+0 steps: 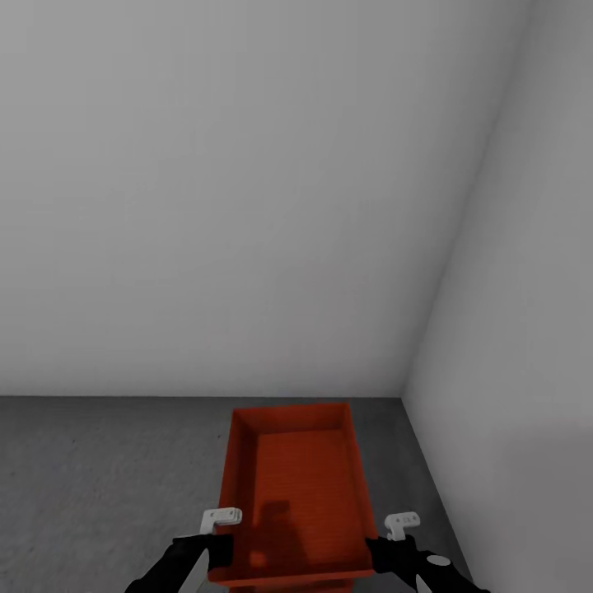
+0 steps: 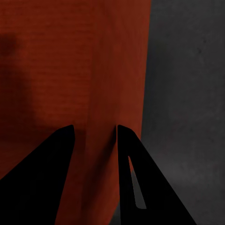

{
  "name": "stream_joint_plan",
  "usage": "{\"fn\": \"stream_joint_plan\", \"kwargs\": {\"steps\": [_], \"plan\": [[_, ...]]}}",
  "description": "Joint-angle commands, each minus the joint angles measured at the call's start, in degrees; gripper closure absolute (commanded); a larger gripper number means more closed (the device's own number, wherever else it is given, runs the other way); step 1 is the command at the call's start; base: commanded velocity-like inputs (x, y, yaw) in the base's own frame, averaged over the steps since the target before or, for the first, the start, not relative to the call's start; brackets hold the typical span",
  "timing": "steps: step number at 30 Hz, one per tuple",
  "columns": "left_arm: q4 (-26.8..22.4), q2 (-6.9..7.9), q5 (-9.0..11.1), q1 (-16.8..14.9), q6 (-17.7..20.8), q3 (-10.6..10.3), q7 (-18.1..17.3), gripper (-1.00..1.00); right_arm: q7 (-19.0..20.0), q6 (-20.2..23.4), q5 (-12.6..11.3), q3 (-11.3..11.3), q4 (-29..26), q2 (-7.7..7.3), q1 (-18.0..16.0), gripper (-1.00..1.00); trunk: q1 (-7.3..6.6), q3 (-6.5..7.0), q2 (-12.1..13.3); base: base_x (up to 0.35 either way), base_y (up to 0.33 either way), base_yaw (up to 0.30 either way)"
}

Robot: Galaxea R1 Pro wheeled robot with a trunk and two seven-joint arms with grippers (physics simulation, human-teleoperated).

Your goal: Move the two storage containers from the living room to the garage. In the garage, place one container on the floor and stack the other container on top of it (either order is fine).

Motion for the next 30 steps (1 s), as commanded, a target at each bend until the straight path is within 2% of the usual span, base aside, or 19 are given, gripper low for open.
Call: {"fn": "stream_joint_plan", "kwargs": {"steps": [1,13,25,30], "plan": [[-0.93,0.0,-1.36,-0.06,-3.68,0.44,2.14,1.0,0.55,-0.27,-0.25,2.37,0.17,1.31,0.05,1.0,0.0,-0.13,-0.04,0.0,0.0,0.0],[-0.93,0.0,-1.36,-0.06,-3.68,0.44,2.14,1.0,0.55,-0.27,-0.25,2.36,0.17,1.31,0.06,1.0,0.0,-1.14,-0.04,0.0,0.0,0.0],[-0.92,0.08,-1.44,-0.06,-3.68,0.44,2.14,1.0,0.55,-0.27,-0.25,2.38,0.17,1.31,0.06,1.0,0.0,-1.25,-0.04,0.0,0.0,0.0],[-0.93,0.09,-1.4,-0.06,-3.68,0.44,2.14,1.0,0.55,-0.27,-0.25,2.35,0.17,1.31,0.05,1.0,0.0,-1.25,-0.04,0.0,0.0,0.173]]}}
